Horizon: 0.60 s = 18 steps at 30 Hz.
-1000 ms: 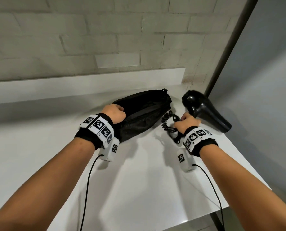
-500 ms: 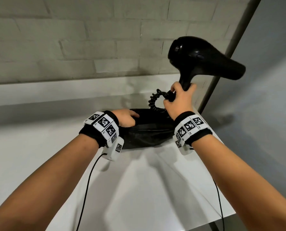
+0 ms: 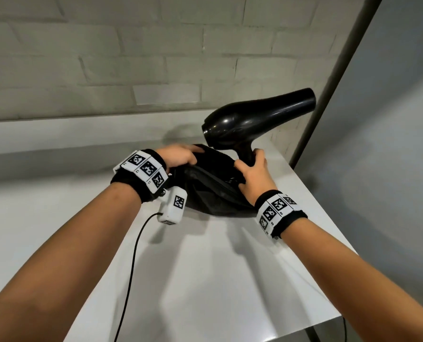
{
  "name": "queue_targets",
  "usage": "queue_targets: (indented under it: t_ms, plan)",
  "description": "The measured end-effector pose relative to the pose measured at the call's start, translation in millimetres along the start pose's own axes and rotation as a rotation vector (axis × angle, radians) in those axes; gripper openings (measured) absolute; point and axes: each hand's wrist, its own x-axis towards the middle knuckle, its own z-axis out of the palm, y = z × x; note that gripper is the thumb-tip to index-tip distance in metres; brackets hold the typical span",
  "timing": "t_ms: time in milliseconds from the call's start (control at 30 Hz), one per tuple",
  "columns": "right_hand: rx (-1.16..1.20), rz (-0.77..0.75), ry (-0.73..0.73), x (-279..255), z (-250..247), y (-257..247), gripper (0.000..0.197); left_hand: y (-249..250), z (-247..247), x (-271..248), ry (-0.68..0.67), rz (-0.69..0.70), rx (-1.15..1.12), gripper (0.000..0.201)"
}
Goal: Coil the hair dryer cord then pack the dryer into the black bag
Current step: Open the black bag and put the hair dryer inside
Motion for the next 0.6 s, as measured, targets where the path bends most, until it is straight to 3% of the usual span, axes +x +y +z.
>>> queue_targets:
  t_ms: [133,300,333,400,433,533,600]
  plan:
    - [-0.061,-0.052,-0.084,-6,2,7,0.053,5,-9,1,-0.039,0.014,-0.133,0.057]
    - [-0.204,-0.118,-0.146,-9,8,8,0.052,10,-7,-11,-0.201,-0.018,-0.331,0.015]
    - [-0.245,-0.137,-0.155,-9,7,8,0.051,9,-6,-11,-0.221,-0.005,-0.343,0.025]
    - [-0.312,-0.161,-0.166,-8,5,9,0.050,4,-5,-5,-0.185,0.044,-0.265,0.058]
    - [-0.337,-0.170,-0.171,-8,4,9,0.050,3,-3,-3,-0.131,0.069,-0.182,0.059]
    - [-0.329,-0.206,-0.185,-8,0,9,0.056,4,5,-4,0.003,0.101,-0.125,0.027]
    - [-0.241,-0.229,-0.206,-8,-1,9,0.065,3,8,-5,0.085,0.115,-0.169,0.021]
